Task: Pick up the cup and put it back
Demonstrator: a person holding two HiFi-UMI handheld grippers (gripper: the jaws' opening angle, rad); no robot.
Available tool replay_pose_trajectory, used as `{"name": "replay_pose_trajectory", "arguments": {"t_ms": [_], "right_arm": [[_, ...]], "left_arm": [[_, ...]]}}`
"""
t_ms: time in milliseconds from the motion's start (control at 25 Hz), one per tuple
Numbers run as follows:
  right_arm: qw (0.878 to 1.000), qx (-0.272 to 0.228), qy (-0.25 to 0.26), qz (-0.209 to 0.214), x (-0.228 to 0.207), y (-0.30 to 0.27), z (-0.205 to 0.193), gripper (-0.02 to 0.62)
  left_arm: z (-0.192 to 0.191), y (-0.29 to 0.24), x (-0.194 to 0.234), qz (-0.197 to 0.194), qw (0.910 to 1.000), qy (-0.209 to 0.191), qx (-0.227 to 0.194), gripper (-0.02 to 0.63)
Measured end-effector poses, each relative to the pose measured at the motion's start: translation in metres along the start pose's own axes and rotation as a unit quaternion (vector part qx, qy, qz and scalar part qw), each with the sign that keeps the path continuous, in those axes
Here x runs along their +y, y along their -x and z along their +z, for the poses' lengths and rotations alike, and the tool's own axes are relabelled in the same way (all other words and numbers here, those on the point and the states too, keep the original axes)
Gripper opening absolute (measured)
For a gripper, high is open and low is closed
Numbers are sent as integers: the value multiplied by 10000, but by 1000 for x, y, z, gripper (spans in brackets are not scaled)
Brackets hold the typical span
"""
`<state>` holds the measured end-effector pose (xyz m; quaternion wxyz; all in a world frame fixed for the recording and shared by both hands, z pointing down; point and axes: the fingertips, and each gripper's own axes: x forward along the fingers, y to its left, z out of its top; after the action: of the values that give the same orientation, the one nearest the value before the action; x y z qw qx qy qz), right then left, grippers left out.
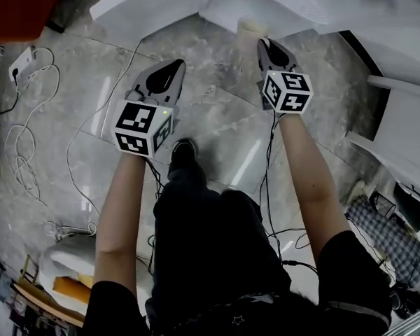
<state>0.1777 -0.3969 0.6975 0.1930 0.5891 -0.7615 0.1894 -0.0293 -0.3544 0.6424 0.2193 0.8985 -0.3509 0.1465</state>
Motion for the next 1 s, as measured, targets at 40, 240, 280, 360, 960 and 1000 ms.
{"name": "replay_pose_trajectory", "arguments": {"t_ms": [40,240,280,360,960,1000], "right_arm": [[10000,0,-3,-57,-9,-15,-7,44],[9991,-197,3,-381,-43,-86,-27,44],[9987,-240,-21,-438,-48,-97,-30,44],[9979,-335,-116,-543,-58,-114,-32,44],[9952,-196,126,-952,-78,-158,-17,44],[9950,-212,115,-965,-79,-166,-16,44]], "left_arm": [[-9,-7,2,-39,10000,-59,-42,11],[-47,-32,24,-83,9984,-479,-291,11],[-54,-37,29,-83,9978,-563,-327,11],[-62,-44,40,-50,9963,-764,-399,11],[-63,-56,76,222,9963,-582,-596,11],[-61,-57,82,289,9961,-543,-628,11]]}}
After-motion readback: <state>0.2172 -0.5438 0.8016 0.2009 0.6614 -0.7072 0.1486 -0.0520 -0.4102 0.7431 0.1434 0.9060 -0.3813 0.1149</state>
